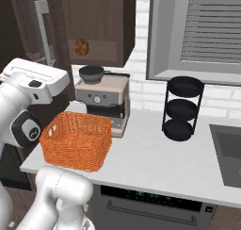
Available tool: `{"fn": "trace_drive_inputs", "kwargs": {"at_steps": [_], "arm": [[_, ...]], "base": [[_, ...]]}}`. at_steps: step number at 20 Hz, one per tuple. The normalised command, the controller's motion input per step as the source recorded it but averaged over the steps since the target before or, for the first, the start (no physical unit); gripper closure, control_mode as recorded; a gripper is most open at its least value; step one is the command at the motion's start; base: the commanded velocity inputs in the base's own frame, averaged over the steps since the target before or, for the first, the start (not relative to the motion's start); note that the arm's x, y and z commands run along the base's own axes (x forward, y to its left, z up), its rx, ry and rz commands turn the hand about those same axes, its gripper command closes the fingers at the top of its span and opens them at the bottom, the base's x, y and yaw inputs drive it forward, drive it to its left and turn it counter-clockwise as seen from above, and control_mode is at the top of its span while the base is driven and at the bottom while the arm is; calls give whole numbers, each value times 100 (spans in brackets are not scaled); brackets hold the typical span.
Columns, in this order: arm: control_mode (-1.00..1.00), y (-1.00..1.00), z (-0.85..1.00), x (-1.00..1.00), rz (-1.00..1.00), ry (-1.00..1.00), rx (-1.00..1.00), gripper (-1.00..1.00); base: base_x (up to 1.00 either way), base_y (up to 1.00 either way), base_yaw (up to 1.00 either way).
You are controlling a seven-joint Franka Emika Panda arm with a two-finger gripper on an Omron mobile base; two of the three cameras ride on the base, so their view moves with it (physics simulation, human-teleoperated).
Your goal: Open the cabinet, pick up the bread from the cabinet and place it in the basket. Then move the basket to the dining counter.
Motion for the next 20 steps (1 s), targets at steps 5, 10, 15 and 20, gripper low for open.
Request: {"fn": "trace_drive_inputs", "kwargs": {"at_steps": [5, 10, 15, 20], "arm": [[-100, 75, 0, -26, -2, 2, -12, 100], [-100, 75, 0, -10, 0, 5, -11, -100], [-100, 8, 0, -35, 0, 0, -1, -100], [-100, 6, 0, -100, 2, 0, -3, -100]], "base": [[0, 0, 0], [0, 0, 0], [0, 0, 0], [0, 0, 0]]}}
